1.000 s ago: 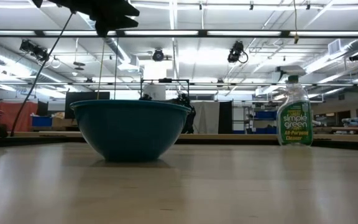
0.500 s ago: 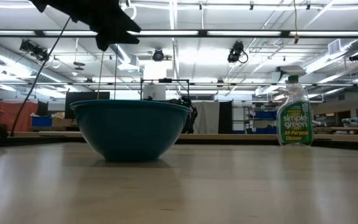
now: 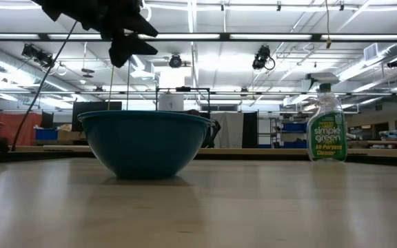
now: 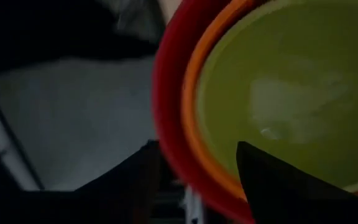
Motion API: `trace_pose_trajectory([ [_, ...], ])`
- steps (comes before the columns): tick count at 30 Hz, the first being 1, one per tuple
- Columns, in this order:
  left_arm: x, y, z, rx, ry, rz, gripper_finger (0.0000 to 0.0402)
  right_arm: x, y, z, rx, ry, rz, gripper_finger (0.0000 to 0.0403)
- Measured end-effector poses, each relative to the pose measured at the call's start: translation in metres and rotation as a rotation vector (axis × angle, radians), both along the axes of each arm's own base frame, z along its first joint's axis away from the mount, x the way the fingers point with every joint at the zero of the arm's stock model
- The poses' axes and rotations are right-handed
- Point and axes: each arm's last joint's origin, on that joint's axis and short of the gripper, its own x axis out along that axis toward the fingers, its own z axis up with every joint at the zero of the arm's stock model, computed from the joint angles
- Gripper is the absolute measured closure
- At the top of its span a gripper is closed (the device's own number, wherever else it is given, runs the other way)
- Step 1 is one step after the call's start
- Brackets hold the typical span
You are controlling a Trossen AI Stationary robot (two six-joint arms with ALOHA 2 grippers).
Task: Nest bowls inside each other
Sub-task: Stack the blue bowl on the green bowl
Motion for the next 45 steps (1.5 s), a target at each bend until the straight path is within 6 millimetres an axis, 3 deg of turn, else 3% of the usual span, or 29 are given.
trace_pose_trajectory([
  [8,0.018,-0.004,-0.027,-0.298,0.144,-0.087,0.0189,0.021,-0.071,0.028,-0.207,-0.182,-0.118,0.0205],
  [19,0.024,-0.016,-0.040,-0.354,0.236,-0.103,0.0189,0.083,-0.140,0.029,-0.279,-0.309,-0.105,0.0215],
  [29,0.021,-0.031,-0.044,-0.361,0.302,-0.123,0.0189,0.122,-0.185,0.034,-0.270,-0.482,-0.179,0.0215],
  [35,0.017,-0.039,-0.042,-0.310,0.314,-0.090,0.0189,0.156,-0.203,0.019,-0.241,-0.543,-0.168,0.0215],
  [45,-0.006,-0.038,-0.026,-0.204,0.284,-0.016,0.0189,0.208,-0.224,-0.032,-0.229,-0.517,-0.147,0.0215],
])
